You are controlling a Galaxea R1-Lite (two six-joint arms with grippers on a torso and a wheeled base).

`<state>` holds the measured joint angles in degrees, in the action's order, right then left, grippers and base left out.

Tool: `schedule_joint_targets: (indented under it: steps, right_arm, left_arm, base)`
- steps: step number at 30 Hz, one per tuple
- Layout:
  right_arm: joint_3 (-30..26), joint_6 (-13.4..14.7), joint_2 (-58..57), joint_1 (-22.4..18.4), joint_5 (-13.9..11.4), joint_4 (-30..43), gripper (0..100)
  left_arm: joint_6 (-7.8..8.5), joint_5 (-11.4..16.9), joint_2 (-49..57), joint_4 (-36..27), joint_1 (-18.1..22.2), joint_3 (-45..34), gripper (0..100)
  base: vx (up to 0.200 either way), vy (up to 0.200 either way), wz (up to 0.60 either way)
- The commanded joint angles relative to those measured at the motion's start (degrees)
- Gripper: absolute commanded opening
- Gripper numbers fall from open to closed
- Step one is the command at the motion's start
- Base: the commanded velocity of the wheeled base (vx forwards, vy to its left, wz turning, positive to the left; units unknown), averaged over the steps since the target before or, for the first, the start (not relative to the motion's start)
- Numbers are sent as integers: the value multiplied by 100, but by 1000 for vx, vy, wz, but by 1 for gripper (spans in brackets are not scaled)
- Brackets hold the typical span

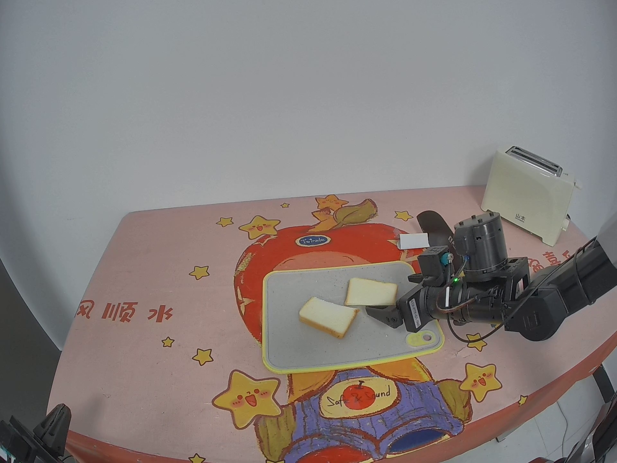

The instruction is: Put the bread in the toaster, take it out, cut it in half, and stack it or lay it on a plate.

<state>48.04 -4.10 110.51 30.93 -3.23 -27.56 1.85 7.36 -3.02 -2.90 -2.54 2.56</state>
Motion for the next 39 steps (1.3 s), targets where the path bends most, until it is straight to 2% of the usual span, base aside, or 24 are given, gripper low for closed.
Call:
schedule_joint_targets:
  steps: [1,12,29,39]
  right_arm:
    - [38,-3,59,1,-2,-3,100]
    - [320,-39,270,-34,-2,5,100]
    - [372,-47,401,36,-2,5,100]
    - [170,-12,313,414,-2,-3,100]
  left_arm:
    - [-1,2,-14,0,-1,-1,0]
    - [8,2,-14,-9,-1,-1,0]
    - [-1,2,-14,0,-1,-1,0]
    - [-1,2,-14,0,-1,-1,0]
  base:
    - [0,0,0]
    - [0,0,0]
    - [0,0,0]
    - [0,0,0]
